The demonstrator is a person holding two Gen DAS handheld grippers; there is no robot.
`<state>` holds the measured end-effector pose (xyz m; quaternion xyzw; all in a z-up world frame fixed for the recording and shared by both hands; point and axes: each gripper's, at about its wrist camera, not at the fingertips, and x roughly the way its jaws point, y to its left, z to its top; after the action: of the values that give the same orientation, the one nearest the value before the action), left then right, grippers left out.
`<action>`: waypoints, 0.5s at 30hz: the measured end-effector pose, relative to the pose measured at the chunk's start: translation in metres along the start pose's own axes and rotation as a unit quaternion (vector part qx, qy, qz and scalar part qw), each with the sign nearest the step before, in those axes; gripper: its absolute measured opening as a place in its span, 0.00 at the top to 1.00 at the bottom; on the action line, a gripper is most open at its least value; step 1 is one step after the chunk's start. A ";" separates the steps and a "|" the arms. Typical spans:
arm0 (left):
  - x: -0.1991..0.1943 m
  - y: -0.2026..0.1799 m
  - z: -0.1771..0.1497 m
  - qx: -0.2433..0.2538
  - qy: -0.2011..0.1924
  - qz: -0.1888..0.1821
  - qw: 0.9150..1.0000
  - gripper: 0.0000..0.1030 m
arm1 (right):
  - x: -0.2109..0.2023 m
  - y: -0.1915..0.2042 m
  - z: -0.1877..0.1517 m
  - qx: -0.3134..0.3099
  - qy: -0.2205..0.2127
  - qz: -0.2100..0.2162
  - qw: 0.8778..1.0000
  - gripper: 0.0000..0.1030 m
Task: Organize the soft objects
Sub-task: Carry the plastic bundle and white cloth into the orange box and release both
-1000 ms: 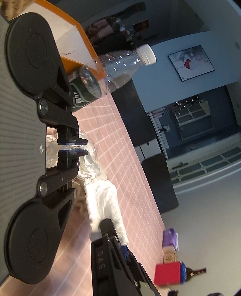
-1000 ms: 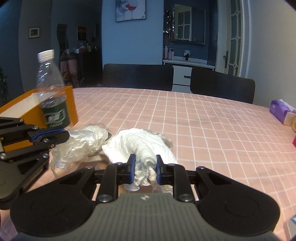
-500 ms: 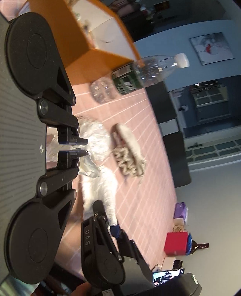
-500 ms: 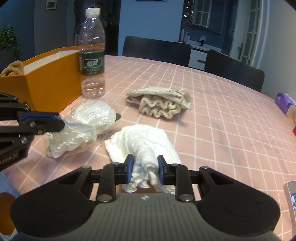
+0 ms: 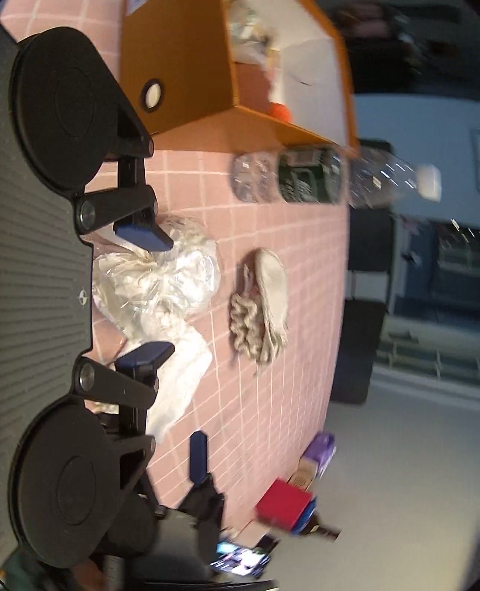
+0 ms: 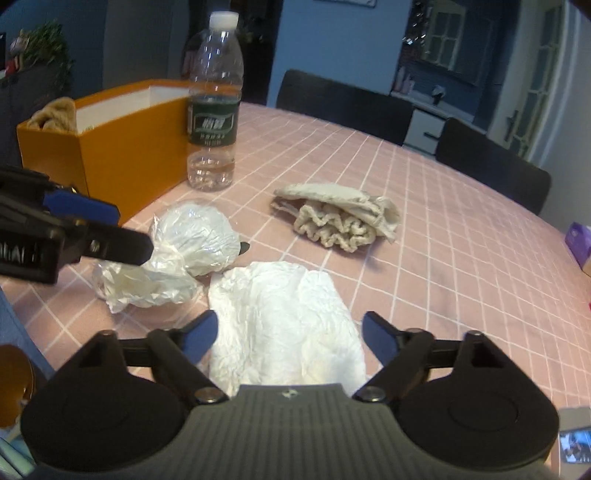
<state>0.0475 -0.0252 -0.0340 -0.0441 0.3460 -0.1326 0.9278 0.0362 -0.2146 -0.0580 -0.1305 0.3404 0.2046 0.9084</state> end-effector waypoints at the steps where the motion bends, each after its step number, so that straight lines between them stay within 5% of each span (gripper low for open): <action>1: 0.005 0.002 0.003 -0.012 0.007 0.002 1.000 0.30 | 0.005 -0.003 0.001 0.004 0.005 0.008 1.000 0.12; 7: 0.037 0.020 0.011 -0.083 0.058 -0.006 0.995 0.29 | 0.039 -0.021 0.006 0.040 0.052 0.037 0.997 0.10; 15: 0.066 0.022 0.005 -0.091 0.103 -0.001 0.990 0.32 | 0.054 -0.024 0.003 0.061 0.067 0.053 0.994 0.14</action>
<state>0.1033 -0.0223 -0.0760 -0.1144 0.4506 -0.1053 0.8791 0.0861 -0.2194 -0.0900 -0.0697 0.4189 0.2216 0.8778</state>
